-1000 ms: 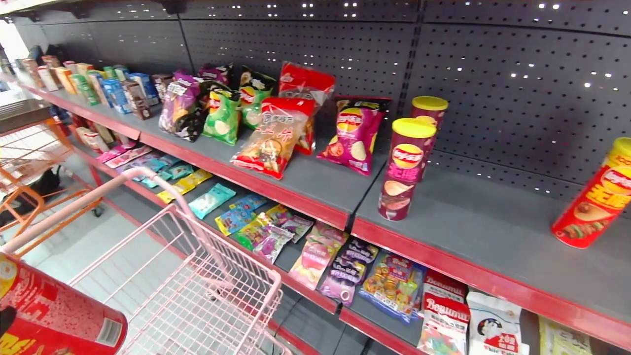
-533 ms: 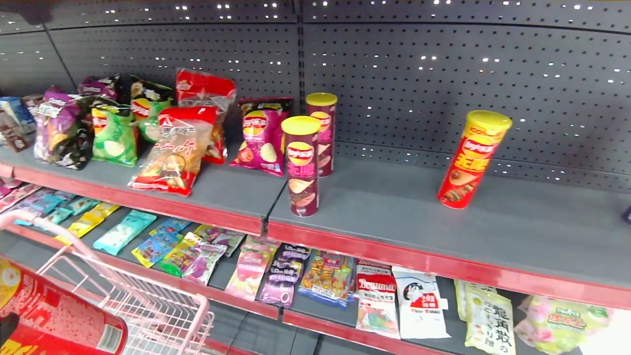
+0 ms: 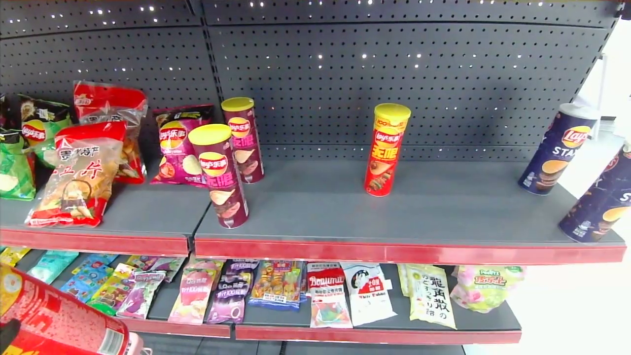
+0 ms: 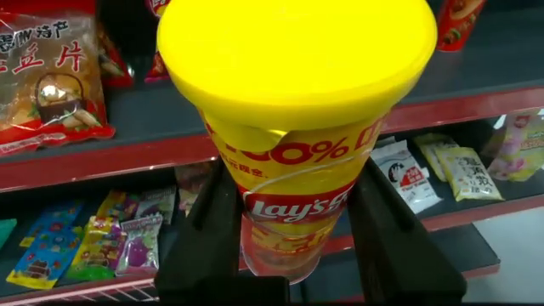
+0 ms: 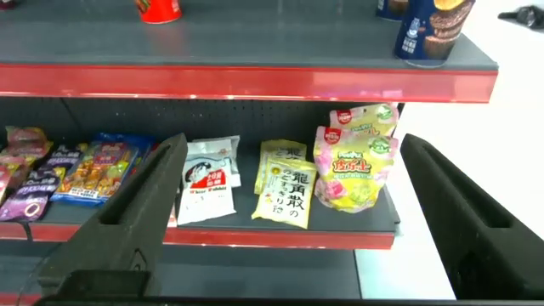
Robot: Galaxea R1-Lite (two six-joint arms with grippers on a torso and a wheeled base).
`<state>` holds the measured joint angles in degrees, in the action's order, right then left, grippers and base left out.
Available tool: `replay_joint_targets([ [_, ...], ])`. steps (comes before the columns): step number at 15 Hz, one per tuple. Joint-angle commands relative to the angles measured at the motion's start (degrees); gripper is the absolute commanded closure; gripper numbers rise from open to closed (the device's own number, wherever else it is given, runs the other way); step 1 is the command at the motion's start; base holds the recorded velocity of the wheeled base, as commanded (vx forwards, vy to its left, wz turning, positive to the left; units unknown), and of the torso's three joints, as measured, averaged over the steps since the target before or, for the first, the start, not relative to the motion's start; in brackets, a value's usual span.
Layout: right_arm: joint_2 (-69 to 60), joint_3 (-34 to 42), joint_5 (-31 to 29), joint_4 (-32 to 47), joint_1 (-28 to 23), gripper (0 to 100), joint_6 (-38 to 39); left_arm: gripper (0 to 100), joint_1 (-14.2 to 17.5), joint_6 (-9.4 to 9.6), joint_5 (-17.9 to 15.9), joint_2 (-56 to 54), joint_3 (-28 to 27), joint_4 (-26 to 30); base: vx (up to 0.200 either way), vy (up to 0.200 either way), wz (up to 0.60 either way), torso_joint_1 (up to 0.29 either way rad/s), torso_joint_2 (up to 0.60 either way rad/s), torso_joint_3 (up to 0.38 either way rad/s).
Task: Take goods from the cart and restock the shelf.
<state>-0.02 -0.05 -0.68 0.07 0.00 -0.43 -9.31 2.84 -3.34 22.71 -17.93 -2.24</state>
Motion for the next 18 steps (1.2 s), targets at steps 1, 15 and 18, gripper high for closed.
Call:
replay_joint_targets([
  [1, 0.02, -0.04, -0.02, 0.01, 0.00, 0, -0.01, 100, 0.00, -0.03, -0.26, -0.39, -0.26, -0.13, 0.000, 0.000, 0.00, 0.000, 0.00, 0.000],
  [15, 0.02, -0.04, 0.07, 0.01, 0.00, 0, -0.10, 100, 0.44, 5.60, 0.44, -0.56, -0.35, 0.13, 0.014, 0.000, 0.00, 0.000, 0.00, 0.001],
  [18, 0.02, -0.04, 0.07, 0.01, 0.00, 0, -0.10, 100, 0.44, 5.77, 0.35, -0.47, -0.17, 0.13, 0.200, 0.000, 0.00, 0.002, 0.00, 0.004],
])
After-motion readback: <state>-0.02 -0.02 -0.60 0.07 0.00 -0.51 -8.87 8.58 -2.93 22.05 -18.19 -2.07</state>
